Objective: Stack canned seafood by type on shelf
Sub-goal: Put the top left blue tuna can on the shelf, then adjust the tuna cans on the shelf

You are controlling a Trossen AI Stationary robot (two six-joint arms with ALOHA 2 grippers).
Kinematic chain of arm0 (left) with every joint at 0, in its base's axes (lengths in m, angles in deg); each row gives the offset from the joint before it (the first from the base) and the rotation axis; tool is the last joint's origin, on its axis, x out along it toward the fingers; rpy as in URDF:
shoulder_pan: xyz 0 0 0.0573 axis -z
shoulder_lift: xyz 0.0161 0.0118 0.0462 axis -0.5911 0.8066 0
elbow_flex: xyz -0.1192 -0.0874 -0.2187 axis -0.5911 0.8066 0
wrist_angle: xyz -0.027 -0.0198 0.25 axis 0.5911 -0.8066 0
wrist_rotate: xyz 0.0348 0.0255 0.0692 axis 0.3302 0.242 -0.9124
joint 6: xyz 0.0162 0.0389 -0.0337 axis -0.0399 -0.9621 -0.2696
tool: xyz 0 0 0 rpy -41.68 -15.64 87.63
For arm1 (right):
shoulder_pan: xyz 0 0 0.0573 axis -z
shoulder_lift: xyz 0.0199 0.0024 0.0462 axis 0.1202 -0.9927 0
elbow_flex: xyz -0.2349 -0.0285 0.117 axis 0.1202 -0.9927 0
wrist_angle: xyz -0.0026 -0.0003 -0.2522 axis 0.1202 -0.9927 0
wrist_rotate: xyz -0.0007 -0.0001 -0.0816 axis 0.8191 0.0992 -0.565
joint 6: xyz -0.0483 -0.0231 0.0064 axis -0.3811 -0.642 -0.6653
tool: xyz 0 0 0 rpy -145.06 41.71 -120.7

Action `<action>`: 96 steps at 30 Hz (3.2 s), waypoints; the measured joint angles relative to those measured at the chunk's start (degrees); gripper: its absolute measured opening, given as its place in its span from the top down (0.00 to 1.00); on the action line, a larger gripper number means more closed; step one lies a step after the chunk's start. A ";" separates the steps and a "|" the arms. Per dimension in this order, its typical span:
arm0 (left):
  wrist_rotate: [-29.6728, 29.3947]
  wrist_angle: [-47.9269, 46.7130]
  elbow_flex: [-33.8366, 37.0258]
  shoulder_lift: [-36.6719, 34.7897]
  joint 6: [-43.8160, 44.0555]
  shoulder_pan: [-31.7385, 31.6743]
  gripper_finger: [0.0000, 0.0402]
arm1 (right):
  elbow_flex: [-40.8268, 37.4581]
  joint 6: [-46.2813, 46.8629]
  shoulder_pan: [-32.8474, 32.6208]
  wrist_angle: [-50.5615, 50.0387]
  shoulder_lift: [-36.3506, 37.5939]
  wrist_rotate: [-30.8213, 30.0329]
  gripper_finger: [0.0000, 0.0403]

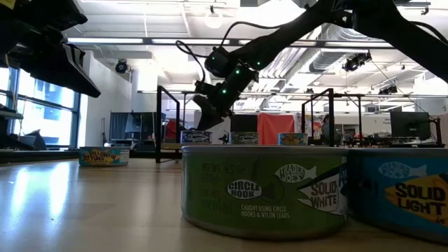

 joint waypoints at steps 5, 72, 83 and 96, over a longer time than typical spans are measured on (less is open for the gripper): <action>-0.01 0.01 0.00 0.00 0.00 -0.01 1.00 | -0.02 4.66 -0.01 0.52 -0.05 -4.41 1.00; -3.19 3.01 0.00 8.44 1.97 2.62 1.00 | 0.02 -4.60 6.36 -24.72 5.37 -3.34 1.00; -3.21 3.04 0.00 8.42 2.02 2.60 1.00 | -0.13 2.64 6.40 -22.45 5.82 -3.73 1.00; -3.21 3.03 0.00 8.41 4.25 2.62 1.00 | -0.10 -4.02 5.38 -34.65 15.47 -3.72 1.00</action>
